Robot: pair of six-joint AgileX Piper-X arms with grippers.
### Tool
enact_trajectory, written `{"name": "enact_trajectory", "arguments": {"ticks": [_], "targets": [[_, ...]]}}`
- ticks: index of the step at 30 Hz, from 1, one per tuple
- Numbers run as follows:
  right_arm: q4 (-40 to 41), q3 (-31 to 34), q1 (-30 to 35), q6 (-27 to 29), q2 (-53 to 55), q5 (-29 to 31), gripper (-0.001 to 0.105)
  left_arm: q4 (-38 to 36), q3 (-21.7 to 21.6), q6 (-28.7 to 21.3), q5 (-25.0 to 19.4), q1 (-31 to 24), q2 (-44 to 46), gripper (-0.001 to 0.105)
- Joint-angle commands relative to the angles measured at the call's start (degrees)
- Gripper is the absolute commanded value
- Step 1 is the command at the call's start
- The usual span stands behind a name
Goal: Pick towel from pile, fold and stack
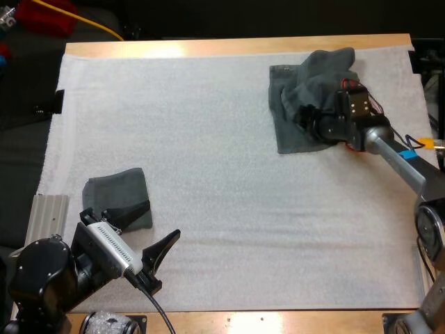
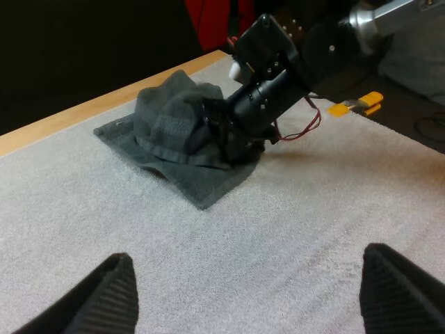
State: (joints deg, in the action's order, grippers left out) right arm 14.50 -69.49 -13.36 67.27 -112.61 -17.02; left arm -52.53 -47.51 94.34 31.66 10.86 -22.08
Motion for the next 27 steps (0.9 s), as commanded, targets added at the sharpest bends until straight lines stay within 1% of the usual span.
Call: {"name": "enact_trajectory", "arguments": {"ticks": [1, 3, 6, 10, 11, 12, 13, 15, 18, 22, 24, 25, 27], "targets": [[-0.2, -0.5, -0.2, -0.8, -0.2, -1.5, 0.050, 0.1, -0.4, 0.5, -0.2, 0.3, 0.0, 0.065], [-0.2, -0.4, -0.2, -2.1, -0.2, -0.9, 0.035, 0.1, -0.4, 0.5, -0.2, 0.3, 0.0, 0.065], [-0.1, -0.4, -0.2, -2.3, -0.2, -0.3, 0.024, 0.1, -0.4, 0.5, -0.2, 0.3, 0.0, 0.065], [-0.1, -0.4, -0.2, -2.3, -0.2, -0.2, 0.015, 0.1, -0.4, 0.5, -0.2, 0.3, 0.0, 0.065], [0.3, -0.4, -0.2, -2.3, -0.2, -0.2, 0.010, 0.1, -0.4, 0.5, -0.2, 0.3, 0.0, 0.065], [0.8, -0.4, -0.2, -2.3, -0.2, -0.2, 0.003, 0.1, -0.4, 0.5, -0.2, 0.3, 0.0, 0.065], [0.8, -0.4, -0.2, -2.3, -0.2, -0.6, 0.000, 0.1, -0.4, 0.5, -0.2, 0.3, 0.0, 0.065], [0.8, -0.4, -0.2, -2.3, 0.1, -4.4, 0.001, 0.1, -0.4, 0.5, -0.2, 0.3, 0.0, 0.065], [1.2, -0.4, -0.2, -1.3, 1.9, -6.3, 0.001, 0.1, -0.4, 0.5, -0.2, 0.3, 0.0, 0.065], [2.5, -0.4, -0.2, 2.8, 6.4, -5.3, 0.001, 0.1, -0.4, 0.5, -0.2, 0.3, 0.0, 0.065], [4.0, -0.4, -0.2, 5.9, 10.6, -3.8, 0.001, 0.1, -0.4, 0.5, -0.2, 0.3, 0.0, 0.065], [4.3, -0.4, -0.3, 6.4, 11.7, -3.4, 0.001, 0.1, -0.4, 0.5, -0.2, 0.3, 0.0, 0.065], [5.9, -0.4, -0.3, 10.0, 15.8, -2.4, 0.001, 0.1, -0.4, 0.5, -0.2, 0.3, 0.0, 0.065]]}}
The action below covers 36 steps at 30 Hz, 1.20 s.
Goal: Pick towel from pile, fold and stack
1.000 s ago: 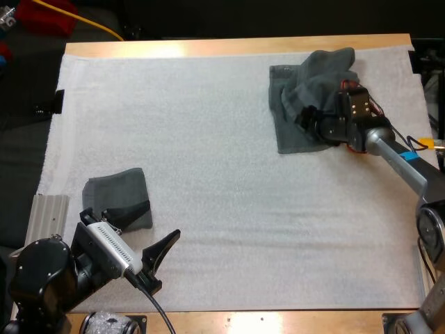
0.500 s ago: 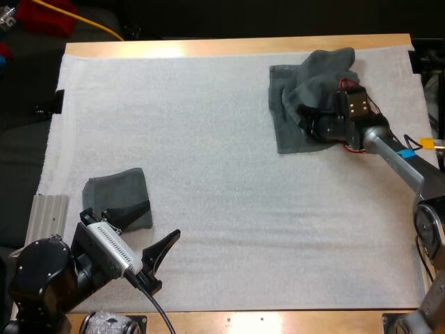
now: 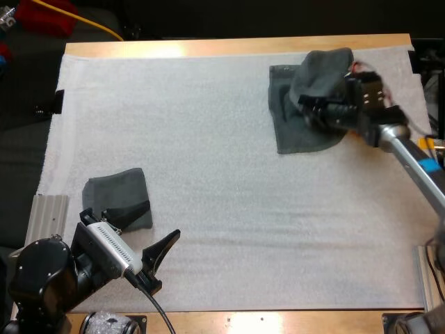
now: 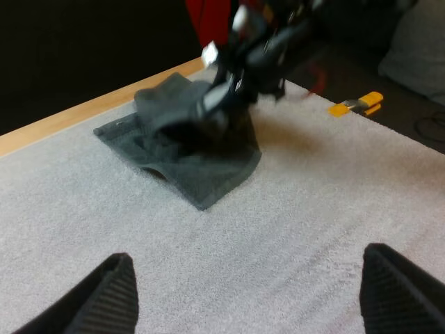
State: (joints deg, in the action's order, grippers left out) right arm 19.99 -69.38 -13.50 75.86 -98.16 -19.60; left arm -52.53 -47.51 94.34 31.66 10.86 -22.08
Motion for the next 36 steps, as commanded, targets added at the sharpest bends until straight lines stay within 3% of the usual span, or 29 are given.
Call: {"name": "enact_trajectory", "arguments": {"ticks": [1, 6, 13, 22, 27, 36], "targets": [[1.0, -0.5, -0.1, 2.1, 2.4, 0.2, 0.001, 0.1, -0.4, 0.5, -0.2, 0.3, 0.0, 0.065], [3.0, -0.5, -0.1, 5.8, 11.3, 2.0, 0.001, 0.1, -0.4, 0.5, -0.2, 0.3, 0.0, 0.065], [6.7, -0.5, -0.1, 5.8, 20.3, 1.4, 0.001, 0.1, -0.4, 0.5, -0.2, 0.3, 0.0, 0.065], [17.6, -0.5, -2.8, 6.6, 30.5, -2.3, 0.001, 0.1, -0.4, 0.5, -0.2, 0.3, 0.0, 0.065], [23.8, -0.6, -11.2, 6.6, 33.6, -2.3, 0.001, 0.1, -0.4, 0.5, -0.2, 0.3, 0.0, 0.065], [20.3, -0.6, -29.7, -1.0, 34.1, -0.7, 0.001, 0.1, -0.4, 0.5, -0.2, 0.3, 0.0, 0.065]]}}
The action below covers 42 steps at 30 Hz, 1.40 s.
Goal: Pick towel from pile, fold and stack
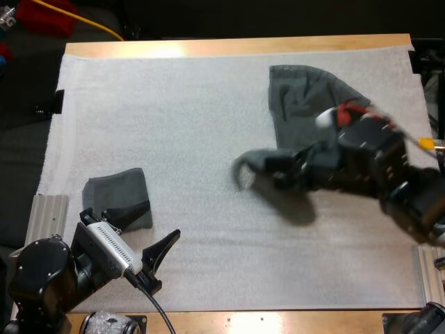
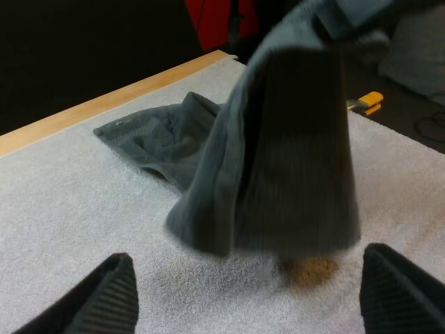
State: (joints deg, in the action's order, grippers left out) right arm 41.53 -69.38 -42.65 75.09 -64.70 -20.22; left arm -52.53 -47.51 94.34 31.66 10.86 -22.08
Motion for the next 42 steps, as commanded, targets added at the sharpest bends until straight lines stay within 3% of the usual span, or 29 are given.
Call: {"name": "enact_trajectory", "arguments": {"ticks": [1, 7, 10, 12, 17, 25, 32, 37, 40, 42], "targets": [[-2.1, -0.6, -1.7, -1.0, 0.7, -0.1, 0.001, 0.1, -0.4, 0.5, -0.2, 0.3, 0.0, 0.065], [-8.6, -0.6, -9.0, -4.7, 0.7, 0.5, 0.001, 0.1, -0.4, 0.5, -0.2, 0.3, 0.0, 0.065], [-6.9, -0.5, -8.8, -3.7, 0.3, 5.4, 0.001, 0.1, -0.4, 0.5, -0.2, 0.3, 0.0, 0.065], [-4.1, 0.0, -7.6, -0.8, -0.7, 9.3, 0.001, 0.1, -0.4, 0.5, -0.2, 0.3, 0.0, 0.065], [-1.6, 3.6, -4.0, 3.7, -5.5, 9.7, 0.001, 0.1, -0.4, 0.5, -0.2, 0.3, 0.0, 0.065], [-1.9, 6.2, 4.4, 5.9, -14.1, 11.0, 0.001, 0.1, -0.4, 0.5, -0.2, 0.3, 0.0, 0.065], [-0.6, 6.2, 10.7, 9.3, -15.3, 20.8, 0.001, 0.1, -0.4, 0.5, -0.2, 0.3, 0.0, 0.065], [1.0, 6.2, 14.1, 12.4, -15.3, 22.9, 0.002, 0.1, -0.4, 0.5, -0.2, 0.3, 0.0, 0.065], [1.5, 6.2, 15.5, 12.7, -15.3, 24.1, 0.015, 0.1, -0.4, 0.5, -0.2, 0.3, 0.0, 0.065], [2.3, 6.2, 15.9, 13.2, -15.3, 24.9, 0.034, 0.1, -0.4, 0.5, -0.2, 0.3, 0.0, 0.065]]}}
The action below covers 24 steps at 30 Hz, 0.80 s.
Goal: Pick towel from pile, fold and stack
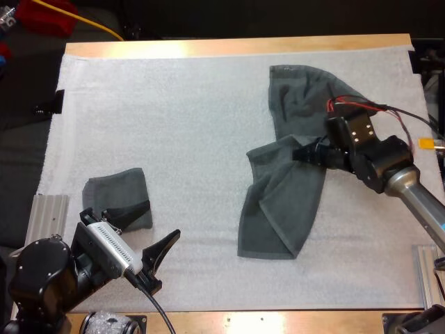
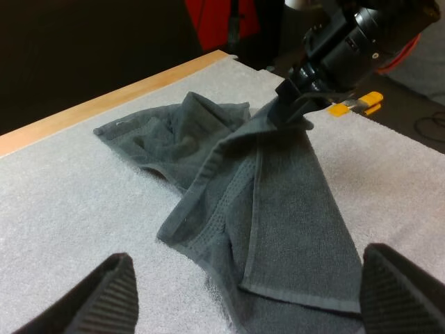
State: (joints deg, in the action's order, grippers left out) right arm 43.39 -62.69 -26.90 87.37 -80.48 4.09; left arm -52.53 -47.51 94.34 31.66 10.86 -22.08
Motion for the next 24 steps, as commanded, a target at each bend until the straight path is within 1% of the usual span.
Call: {"name": "enact_trajectory", "arguments": {"ticks": [1, 2, 3, 4, 5, 6, 12, 16, 22, 24], "targets": [[0.6, -0.4, 0.3, 1.4, 0.5, 1.0, 0.043, 0.1, -0.4, 0.5, -0.2, 0.3, 0.0, 0.065], [1.0, -0.4, 0.2, 1.7, 0.5, 1.5, 0.054, 0.1, -0.4, 0.5, -0.2, 0.3, 0.0, 0.065], [1.5, -0.4, 0.2, 1.6, 0.5, 1.5, 0.068, 0.1, -0.4, 0.5, -0.2, 0.3, 0.0, 0.065], [1.9, -0.4, 0.2, 1.6, 0.5, 1.5, 0.073, 0.1, -0.4, 0.5, -0.2, 0.3, 0.0, 0.065], [2.6, -0.4, 0.2, 2.1, 0.6, 1.5, 0.082, 0.1, -0.4, 0.5, -0.2, 0.3, 0.0, 0.065], [3.5, -0.4, 0.2, 2.7, 0.7, 1.5, 0.085, 0.1, -0.4, 0.5, -0.2, 0.3, 0.0, 0.065], [8.2, -0.4, 0.0, 2.8, 3.1, 1.7, 0.079, 0.1, -0.4, 0.5, -0.2, 0.3, 0.0, 0.065], [10.5, -0.4, -1.6, 2.8, 5.0, 0.9, 0.079, 0.1, -0.4, 0.5, -0.2, 0.3, 0.0, 0.065], [12.1, -0.4, -9.0, 2.2, 6.0, 0.8, 0.079, 0.1, -0.4, 0.5, -0.2, 0.3, 0.0, 0.065], [12.1, -0.4, -12.6, 0.4, 5.6, 0.9, 0.079, 0.1, -0.4, 0.5, -0.2, 0.3, 0.0, 0.065]]}}
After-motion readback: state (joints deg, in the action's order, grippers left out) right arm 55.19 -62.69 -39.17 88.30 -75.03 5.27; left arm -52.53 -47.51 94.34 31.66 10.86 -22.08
